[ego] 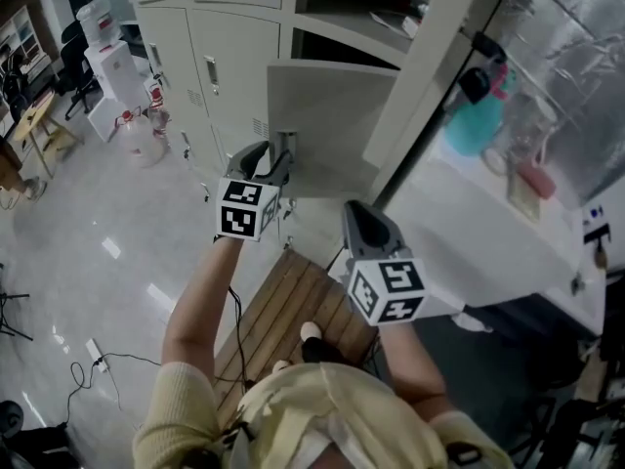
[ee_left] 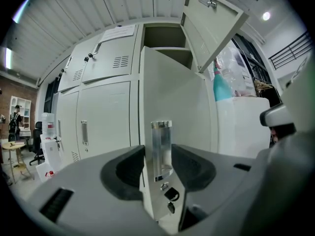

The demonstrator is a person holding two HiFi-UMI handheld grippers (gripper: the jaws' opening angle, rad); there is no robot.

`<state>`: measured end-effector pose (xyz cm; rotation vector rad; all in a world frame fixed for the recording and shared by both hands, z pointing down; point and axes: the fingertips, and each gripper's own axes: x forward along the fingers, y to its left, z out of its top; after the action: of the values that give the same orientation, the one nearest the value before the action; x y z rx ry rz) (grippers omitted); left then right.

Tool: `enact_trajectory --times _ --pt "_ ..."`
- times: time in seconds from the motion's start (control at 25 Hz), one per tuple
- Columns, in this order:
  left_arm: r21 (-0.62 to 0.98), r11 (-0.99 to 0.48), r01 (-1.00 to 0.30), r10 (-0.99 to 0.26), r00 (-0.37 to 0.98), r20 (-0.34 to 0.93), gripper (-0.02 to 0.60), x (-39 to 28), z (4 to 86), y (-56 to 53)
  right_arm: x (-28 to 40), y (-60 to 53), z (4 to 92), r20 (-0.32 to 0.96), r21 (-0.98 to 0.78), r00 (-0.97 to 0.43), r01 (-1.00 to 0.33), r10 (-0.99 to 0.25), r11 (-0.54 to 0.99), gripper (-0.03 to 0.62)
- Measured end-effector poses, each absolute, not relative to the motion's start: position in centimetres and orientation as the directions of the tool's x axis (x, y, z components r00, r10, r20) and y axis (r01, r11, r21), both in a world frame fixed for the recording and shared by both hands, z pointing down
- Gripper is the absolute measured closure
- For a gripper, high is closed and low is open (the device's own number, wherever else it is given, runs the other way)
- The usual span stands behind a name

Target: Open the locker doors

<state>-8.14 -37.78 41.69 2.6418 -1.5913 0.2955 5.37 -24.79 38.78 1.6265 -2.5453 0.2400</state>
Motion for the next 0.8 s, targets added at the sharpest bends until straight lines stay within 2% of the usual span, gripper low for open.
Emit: enact_trajectory --times 0.8 --pt "-0.104 -0.535 -0.839 -0.840 0.514 0.173 0.420 -6.1 42.0 -29.1 6.5 -20.6 39.5 0.175 -0.081 -0.343 -0.939 -0.923 0.334 0.588"
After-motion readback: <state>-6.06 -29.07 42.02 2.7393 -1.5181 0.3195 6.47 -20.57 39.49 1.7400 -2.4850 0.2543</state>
